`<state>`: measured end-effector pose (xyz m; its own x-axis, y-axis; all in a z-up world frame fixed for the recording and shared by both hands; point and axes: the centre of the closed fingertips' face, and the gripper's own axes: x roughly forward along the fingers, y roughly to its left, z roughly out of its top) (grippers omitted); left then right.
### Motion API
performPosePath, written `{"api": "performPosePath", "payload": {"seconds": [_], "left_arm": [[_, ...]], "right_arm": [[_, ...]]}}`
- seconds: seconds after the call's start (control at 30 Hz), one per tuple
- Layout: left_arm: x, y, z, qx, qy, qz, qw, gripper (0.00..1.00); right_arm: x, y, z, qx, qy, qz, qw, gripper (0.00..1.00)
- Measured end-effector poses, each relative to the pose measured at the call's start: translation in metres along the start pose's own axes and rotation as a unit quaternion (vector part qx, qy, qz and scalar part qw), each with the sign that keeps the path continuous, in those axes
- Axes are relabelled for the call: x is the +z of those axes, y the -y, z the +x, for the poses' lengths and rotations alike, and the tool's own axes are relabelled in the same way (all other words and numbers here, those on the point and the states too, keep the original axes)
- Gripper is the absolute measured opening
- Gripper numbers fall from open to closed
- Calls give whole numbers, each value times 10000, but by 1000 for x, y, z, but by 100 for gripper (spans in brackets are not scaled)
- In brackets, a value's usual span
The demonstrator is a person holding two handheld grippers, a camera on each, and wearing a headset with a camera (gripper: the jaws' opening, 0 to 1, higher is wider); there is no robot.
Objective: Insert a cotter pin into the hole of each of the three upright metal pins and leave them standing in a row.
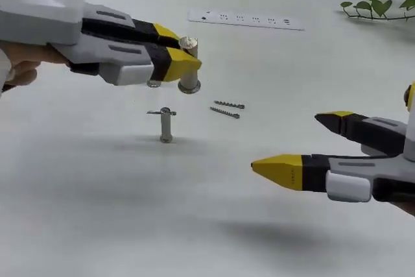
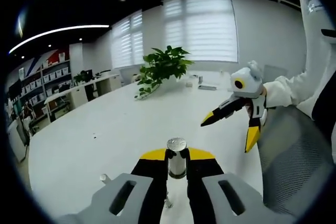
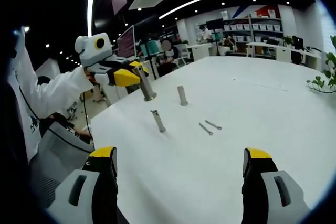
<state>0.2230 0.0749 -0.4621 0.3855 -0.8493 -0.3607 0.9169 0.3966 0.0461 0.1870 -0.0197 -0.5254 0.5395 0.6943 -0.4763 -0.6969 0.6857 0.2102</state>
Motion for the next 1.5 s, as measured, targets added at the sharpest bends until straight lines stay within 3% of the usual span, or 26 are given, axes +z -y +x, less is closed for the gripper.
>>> {"api": "performPosePath", "payload": {"seconds": [0.17, 0.33, 0.5, 0.67, 0.87, 0.93, 1.27, 1.4, 1.5], "left_arm": [[-10, 20, 11, -202, -32, -78, 9998, 9], [-28, 33, 21, -355, -251, -30, 9990, 9], [-36, 57, 29, -550, -364, -69, 9978, 9], [-51, 61, 31, -606, -481, 104, 9969, 9], [-70, 61, 35, -675, -639, 110, 9956, 9], [-73, 62, 36, -684, -674, 210, 9952, 9], [-86, 64, 41, -747, -733, 162, 9944, 9], [-86, 64, 42, -683, -591, -31, 9959, 9], [-87, 65, 43, -685, -578, 19, 9960, 9]], "right_arm": [[0, -1, -1, 21, 16, 6, 10000, 98], [-1, -2, 0, 48, 7, -8, 10000, 98], [-2, -3, 1, 72, -27, -9, 10000, 98], [-5, -3, 2, 41, -71, 24, 10000, 98], [-4, -3, 1, 23, -67, 10, 10000, 98], [-3, -3, 1, 34, -63, 28, 10000, 98], [-5, -4, 2, 47, -90, 58, 9999, 98], [-5, -4, 2, 60, -91, 49, 9999, 98], [-5, -4, 3, 67, -88, 57, 9999, 98]]}}
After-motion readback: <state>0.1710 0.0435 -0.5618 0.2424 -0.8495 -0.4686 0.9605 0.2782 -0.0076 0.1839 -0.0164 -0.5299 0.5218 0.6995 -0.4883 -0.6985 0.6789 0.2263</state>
